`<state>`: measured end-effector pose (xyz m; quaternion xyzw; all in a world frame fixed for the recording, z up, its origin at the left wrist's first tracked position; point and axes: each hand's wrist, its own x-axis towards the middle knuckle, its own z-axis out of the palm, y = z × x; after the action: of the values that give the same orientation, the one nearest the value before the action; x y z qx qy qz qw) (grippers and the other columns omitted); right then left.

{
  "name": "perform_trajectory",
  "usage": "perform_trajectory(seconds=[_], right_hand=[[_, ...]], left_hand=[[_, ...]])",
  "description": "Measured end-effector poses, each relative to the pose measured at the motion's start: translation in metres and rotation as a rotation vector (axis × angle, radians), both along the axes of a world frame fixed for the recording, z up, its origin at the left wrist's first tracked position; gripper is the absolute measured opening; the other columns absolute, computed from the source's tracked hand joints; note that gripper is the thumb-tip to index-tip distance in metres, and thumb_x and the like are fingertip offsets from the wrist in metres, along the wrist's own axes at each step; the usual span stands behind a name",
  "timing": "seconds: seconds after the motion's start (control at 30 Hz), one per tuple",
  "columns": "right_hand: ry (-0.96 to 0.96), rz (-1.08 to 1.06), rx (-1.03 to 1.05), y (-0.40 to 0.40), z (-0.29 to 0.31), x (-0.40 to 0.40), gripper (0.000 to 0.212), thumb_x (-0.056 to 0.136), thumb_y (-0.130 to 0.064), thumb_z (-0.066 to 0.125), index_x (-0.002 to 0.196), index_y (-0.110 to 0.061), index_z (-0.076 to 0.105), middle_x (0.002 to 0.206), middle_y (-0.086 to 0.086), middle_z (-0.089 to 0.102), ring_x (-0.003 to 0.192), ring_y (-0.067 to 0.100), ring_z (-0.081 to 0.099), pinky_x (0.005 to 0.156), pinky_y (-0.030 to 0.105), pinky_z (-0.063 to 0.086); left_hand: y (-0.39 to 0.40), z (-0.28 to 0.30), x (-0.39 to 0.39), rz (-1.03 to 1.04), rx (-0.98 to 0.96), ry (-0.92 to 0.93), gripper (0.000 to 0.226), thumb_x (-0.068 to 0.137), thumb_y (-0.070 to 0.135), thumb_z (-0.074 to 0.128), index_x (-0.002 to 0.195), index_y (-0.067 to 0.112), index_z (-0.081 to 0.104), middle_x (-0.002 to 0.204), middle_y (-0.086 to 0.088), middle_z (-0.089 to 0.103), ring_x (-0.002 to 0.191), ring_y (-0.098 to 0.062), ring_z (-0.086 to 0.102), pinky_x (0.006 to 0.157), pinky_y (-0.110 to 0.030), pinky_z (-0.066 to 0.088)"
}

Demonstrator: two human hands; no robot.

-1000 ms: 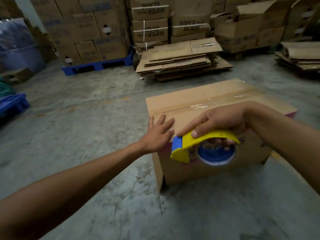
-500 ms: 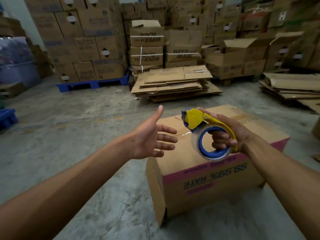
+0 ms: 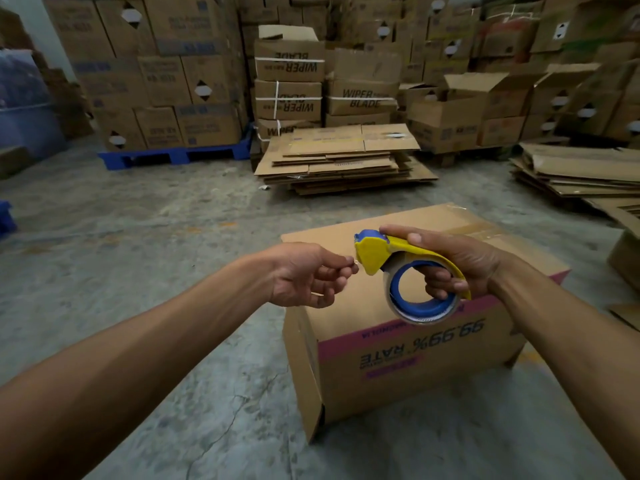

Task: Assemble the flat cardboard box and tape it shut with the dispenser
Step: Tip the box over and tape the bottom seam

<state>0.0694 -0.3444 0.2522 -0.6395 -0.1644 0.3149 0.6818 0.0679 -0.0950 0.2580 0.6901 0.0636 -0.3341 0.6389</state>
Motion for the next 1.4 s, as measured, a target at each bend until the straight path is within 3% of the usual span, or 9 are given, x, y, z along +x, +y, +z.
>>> perform_trajectory(seconds=[0.1, 0.17, 0.3, 0.5, 0.67, 0.77, 0.9, 1.07, 1.4], right_hand=[[-0.079, -0.051, -0.176, 0.016, 0.010, -0.003, 0.037, 0.092, -0.032, 0.057, 0.127, -0.038, 0.062, 0.077, 0.016, 0.061, 0.038, 0.011, 0.045, 0.041, 0.024, 0.045], [-0.119, -0.078, -0.251, 0.032, 0.016, -0.005, 0.035, 0.095, -0.027, 0.055, 0.129, -0.035, 0.061, 0.092, 0.018, 0.062, 0.046, 0.012, 0.051, 0.043, 0.026, 0.049], [-0.106, -0.147, -0.250, 0.051, 0.021, -0.010, 0.036, 0.096, -0.026, 0.057, 0.132, -0.029, 0.059, 0.085, 0.016, 0.063, 0.050, 0.016, 0.055, 0.046, 0.028, 0.052], [-0.054, -0.266, -0.244, 0.072, 0.016, -0.018, 0.035, 0.094, -0.026, 0.060, 0.129, -0.027, 0.062, 0.090, 0.017, 0.066, 0.047, 0.016, 0.056, 0.046, 0.029, 0.054], [-0.044, -0.412, -0.181, 0.119, 0.014, -0.011, 0.037, 0.093, -0.021, 0.063, 0.130, -0.021, 0.058, 0.064, 0.015, 0.063, 0.039, 0.020, 0.057, 0.041, 0.027, 0.052], [-0.025, -0.465, -0.189, 0.130, 0.011, -0.004, 0.037, 0.092, -0.022, 0.065, 0.128, -0.024, 0.059, 0.060, 0.013, 0.062, 0.037, 0.024, 0.057, 0.041, 0.029, 0.052], [0.004, -0.507, -0.196, 0.143, 0.002, 0.010, 0.040, 0.091, -0.021, 0.066, 0.130, -0.023, 0.057, 0.053, 0.009, 0.064, 0.036, 0.025, 0.058, 0.041, 0.029, 0.052], [0.044, -0.524, -0.239, 0.159, -0.006, 0.021, 0.042, 0.091, -0.022, 0.066, 0.132, -0.024, 0.057, 0.086, 0.017, 0.063, 0.036, 0.026, 0.059, 0.039, 0.030, 0.053], [0.103, -0.523, -0.261, 0.160, -0.003, 0.026, 0.043, 0.093, -0.020, 0.064, 0.135, -0.020, 0.054, 0.068, 0.014, 0.060, 0.032, 0.023, 0.056, 0.038, 0.030, 0.054]], left_hand=[[0.006, -0.007, 0.020, -0.050, 0.165, -0.098, 0.020, 0.097, 0.010, 0.051, 0.082, 0.008, 0.064, 0.058, 0.003, 0.052, 0.050, -0.006, 0.041, 0.055, -0.020, 0.037], [0.012, -0.008, 0.039, -0.095, 0.267, -0.166, 0.026, 0.099, 0.005, 0.043, 0.079, 0.008, 0.060, 0.059, 0.000, 0.050, 0.044, -0.005, 0.038, 0.049, -0.018, 0.036], [0.045, 0.001, 0.083, -0.111, 0.387, -0.220, 0.024, 0.099, 0.009, 0.048, 0.079, 0.009, 0.061, 0.059, 0.000, 0.050, 0.050, -0.008, 0.035, 0.052, -0.020, 0.032], [0.113, 0.007, 0.129, 0.029, 0.673, -0.287, 0.015, 0.093, 0.021, 0.058, 0.101, 0.009, 0.064, 0.087, -0.006, 0.050, 0.069, -0.016, 0.042, 0.060, -0.027, 0.042], [0.088, 0.002, 0.173, 0.025, 0.775, -0.492, 0.020, 0.093, 0.024, 0.059, 0.110, 0.015, 0.064, 0.106, -0.008, 0.055, 0.090, -0.021, 0.049, 0.064, -0.031, 0.046], [0.087, -0.003, 0.196, -0.022, 0.779, -0.454, 0.028, 0.092, 0.026, 0.063, 0.117, 0.015, 0.062, 0.112, -0.007, 0.055, 0.095, -0.021, 0.049, 0.071, -0.033, 0.049], [0.088, -0.012, 0.216, -0.074, 0.776, -0.414, 0.015, 0.090, 0.025, 0.066, 0.100, 0.014, 0.064, 0.099, -0.006, 0.051, 0.080, -0.017, 0.044, 0.072, -0.032, 0.048], [0.095, -0.038, 0.228, -0.098, 0.771, -0.368, 0.022, 0.091, 0.025, 0.064, 0.108, 0.012, 0.065, 0.090, -0.003, 0.045, 0.069, -0.015, 0.036, 0.066, -0.029, 0.045], [0.091, -0.070, 0.239, -0.032, 0.532, -0.209, 0.008, 0.092, 0.019, 0.055, 0.085, 0.015, 0.056, 0.077, -0.001, 0.042, 0.059, -0.013, 0.030, 0.067, -0.029, 0.045]])
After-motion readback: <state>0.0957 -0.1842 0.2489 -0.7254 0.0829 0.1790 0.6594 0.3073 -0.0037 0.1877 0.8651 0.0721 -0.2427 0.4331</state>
